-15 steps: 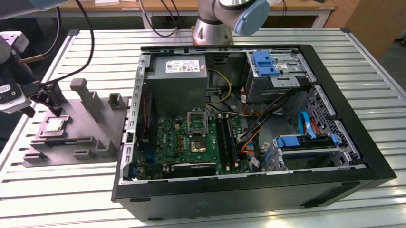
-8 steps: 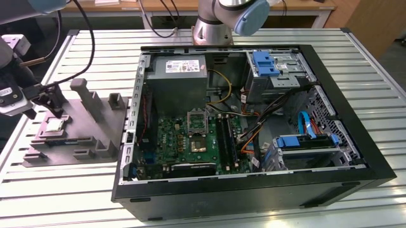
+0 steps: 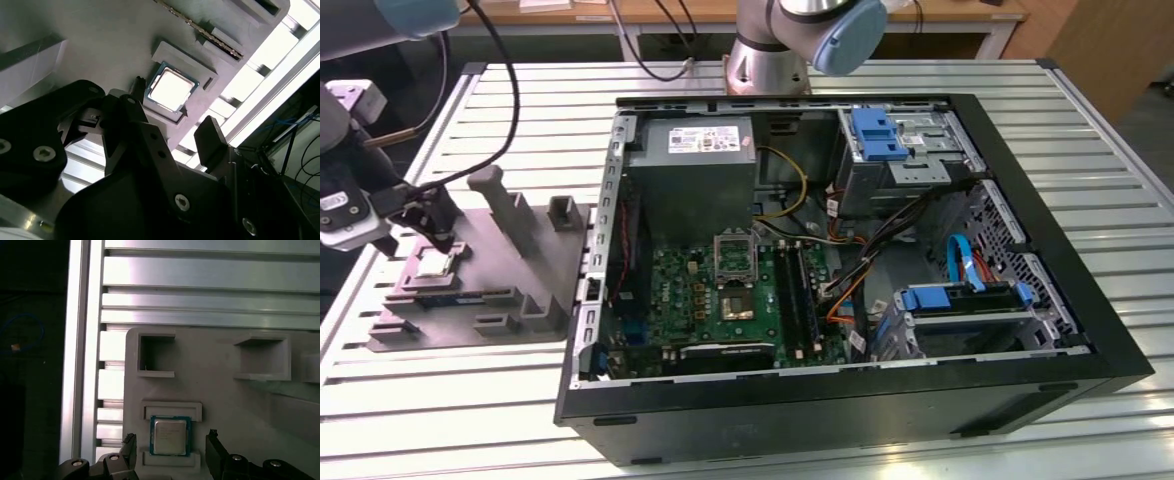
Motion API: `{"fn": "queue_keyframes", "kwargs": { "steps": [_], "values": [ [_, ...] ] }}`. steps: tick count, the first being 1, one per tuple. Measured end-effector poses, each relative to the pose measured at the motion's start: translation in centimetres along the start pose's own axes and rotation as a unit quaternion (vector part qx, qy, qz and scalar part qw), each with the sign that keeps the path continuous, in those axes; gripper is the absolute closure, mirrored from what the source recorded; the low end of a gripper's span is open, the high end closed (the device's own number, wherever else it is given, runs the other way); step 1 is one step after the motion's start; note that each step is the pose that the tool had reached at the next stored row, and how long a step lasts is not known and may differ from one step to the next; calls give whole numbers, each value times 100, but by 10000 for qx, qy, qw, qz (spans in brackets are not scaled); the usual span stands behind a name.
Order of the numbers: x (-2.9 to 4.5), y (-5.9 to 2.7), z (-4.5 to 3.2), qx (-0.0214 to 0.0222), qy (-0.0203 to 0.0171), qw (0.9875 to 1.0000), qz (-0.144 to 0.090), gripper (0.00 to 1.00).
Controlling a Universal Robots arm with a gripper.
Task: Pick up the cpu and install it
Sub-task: 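Pick up the cpu and move it towards the insertion slot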
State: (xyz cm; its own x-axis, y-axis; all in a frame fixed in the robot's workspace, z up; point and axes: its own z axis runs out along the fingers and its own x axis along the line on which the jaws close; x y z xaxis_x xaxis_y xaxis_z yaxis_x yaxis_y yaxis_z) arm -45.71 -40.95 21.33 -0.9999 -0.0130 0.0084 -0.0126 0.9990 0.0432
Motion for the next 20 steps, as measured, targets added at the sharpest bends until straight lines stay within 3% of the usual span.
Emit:
{"fn": "queue_keyframes", "kwargs": {
  "steps": [9,20],
  "values": [
    [3,-6,121,1,-4,9999,107,34],
    [5,-9,201,22,-4,9999,151,34]
  ]
}}
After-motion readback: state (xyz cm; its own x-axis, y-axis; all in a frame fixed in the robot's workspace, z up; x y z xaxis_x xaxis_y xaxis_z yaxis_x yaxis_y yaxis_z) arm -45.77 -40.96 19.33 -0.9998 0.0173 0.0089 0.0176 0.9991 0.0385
